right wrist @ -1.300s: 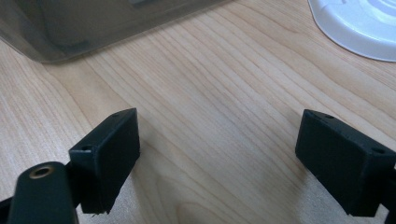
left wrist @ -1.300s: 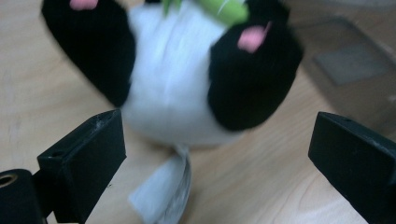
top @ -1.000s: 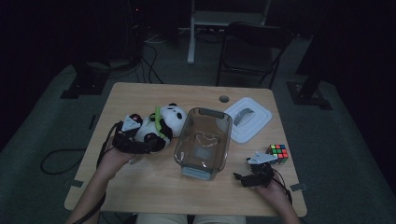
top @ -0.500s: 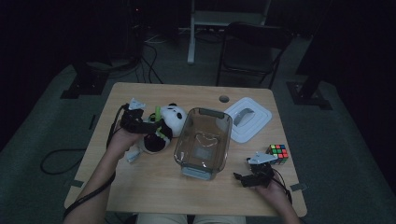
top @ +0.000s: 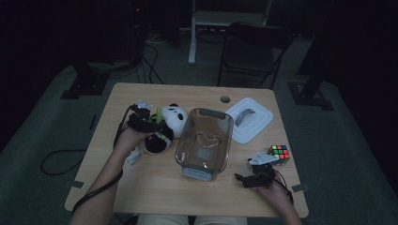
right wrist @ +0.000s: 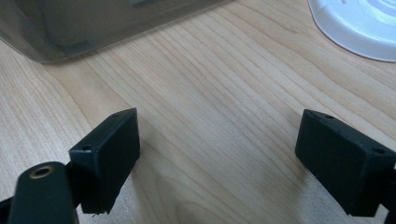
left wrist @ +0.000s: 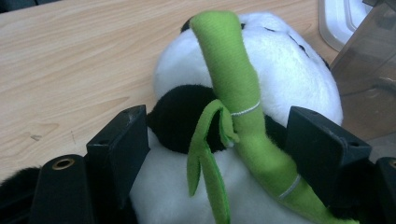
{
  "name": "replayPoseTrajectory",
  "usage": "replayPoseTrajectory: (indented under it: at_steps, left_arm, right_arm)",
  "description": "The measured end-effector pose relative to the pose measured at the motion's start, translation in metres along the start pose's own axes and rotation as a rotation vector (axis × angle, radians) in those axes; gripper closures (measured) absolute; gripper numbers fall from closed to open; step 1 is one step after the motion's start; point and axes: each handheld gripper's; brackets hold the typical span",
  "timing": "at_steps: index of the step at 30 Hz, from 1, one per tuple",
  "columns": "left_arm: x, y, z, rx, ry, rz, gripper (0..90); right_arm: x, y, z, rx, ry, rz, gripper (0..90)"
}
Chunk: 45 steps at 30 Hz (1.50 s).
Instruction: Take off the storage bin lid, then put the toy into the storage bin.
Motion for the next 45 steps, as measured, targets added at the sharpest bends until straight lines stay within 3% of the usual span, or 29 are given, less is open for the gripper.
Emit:
replayPoseTrajectory:
  at_steps: [6,11,17,21,23,27,35,39,45]
  left_arm:
    - [-0.004,0.005,0.004,-0.006,-0.024,0.034,26.2]
    - [-0.008,0.005,0.003,-0.011,-0.03,0.075,34.4]
    - [-0.01,0.006,0.003,-0.006,-0.024,0.09,49.8]
    - [-0.014,0.006,0.001,0.009,0.015,0.05,60.2]
    - [-0.014,0.006,0.0,0.011,0.017,0.048,62.2]
    - [-0.012,0.005,-0.004,0.0,0.03,-0.007,64.8]
    - [-0.011,0.001,-0.015,0.015,0.047,-0.017,67.6]
    - [-0.011,-0.003,-0.022,0.0,0.065,-0.049,68.3]
    - [-0.004,-0.002,-0.035,0.005,0.085,-0.045,68.8]
  right_arm:
    - [0.0,0.0,0.0,0.0,0.0,0.0,13.5]
    - [0.0,0.0,0.0,0.0,0.0,0.0,13.5]
    - [0.0,0.0,0.0,0.0,0.0,0.0,13.5]
    - [0.0,0.0,0.0,-0.005,0.0,0.007,13.5]
    - [0.0,0.0,0.0,-0.009,0.001,0.011,13.5]
    - [0.001,0.0,0.001,-0.016,0.0,0.019,12.7]
    - [0.006,-0.001,0.005,-0.024,0.013,0.016,13.5]
    - [0.013,-0.007,0.008,-0.001,0.032,-0.02,13.5]
    - [0.021,-0.014,0.015,0.041,0.042,-0.028,13.6]
Point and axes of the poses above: each handheld gripper's, and its own axes: z roughly forward along the jaws, x roughly out of its top, y roughly to its right, and after that the axes turned 6 degrees about x, right-handed
